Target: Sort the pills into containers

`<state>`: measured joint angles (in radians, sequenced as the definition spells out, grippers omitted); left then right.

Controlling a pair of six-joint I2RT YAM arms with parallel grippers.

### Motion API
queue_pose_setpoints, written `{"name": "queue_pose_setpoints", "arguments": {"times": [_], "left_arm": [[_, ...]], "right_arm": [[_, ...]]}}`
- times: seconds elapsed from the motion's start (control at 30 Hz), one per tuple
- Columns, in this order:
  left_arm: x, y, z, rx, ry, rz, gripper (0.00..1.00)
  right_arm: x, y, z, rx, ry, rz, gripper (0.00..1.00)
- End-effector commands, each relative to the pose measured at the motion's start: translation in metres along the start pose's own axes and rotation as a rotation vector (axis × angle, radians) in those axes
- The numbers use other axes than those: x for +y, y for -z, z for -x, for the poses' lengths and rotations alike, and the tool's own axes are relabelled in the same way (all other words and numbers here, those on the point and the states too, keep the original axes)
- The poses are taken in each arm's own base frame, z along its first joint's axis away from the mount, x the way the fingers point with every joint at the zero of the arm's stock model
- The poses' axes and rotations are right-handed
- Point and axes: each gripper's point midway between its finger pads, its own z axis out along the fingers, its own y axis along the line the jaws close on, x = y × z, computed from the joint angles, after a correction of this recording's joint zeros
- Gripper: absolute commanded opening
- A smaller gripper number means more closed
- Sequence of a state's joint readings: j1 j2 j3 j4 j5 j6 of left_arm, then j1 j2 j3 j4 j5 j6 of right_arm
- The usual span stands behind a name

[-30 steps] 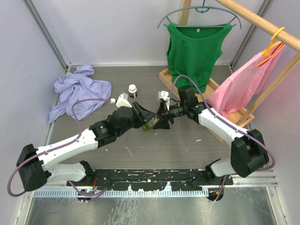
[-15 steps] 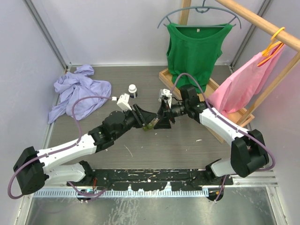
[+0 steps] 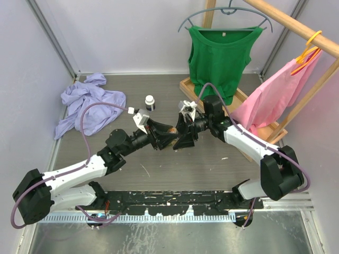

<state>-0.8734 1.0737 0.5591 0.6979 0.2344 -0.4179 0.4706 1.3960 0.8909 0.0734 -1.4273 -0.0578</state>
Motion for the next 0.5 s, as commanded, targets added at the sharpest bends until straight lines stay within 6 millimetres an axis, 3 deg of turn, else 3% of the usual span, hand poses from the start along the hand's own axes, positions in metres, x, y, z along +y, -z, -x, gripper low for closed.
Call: {"name": "queue_pose_setpoints", "arguments": {"times": [0.0,0.13,0.3,0.47], "left_arm": [[-0.033,0.005,0.019,-0.034,-0.001,-0.129,0.75],[-0.016,0.010,0.031,-0.058,0.102,0.024,1.00],[0.000,0.029,0.050,-0.125,0.244,0.185,0.98],[0.014,0.047,0.056,-0.129,0.353,0.334,0.98]], "right_arm": [[0.001,0.000,0.026,-0.019,0.108,-0.029,0.01],[-0.001,0.000,0.025,-0.008,0.133,-0.041,0.01],[-0.005,0.001,0.023,0.002,0.143,-0.067,0.01],[-0.014,0.003,0.021,0.014,0.154,-0.119,0.01]]}}
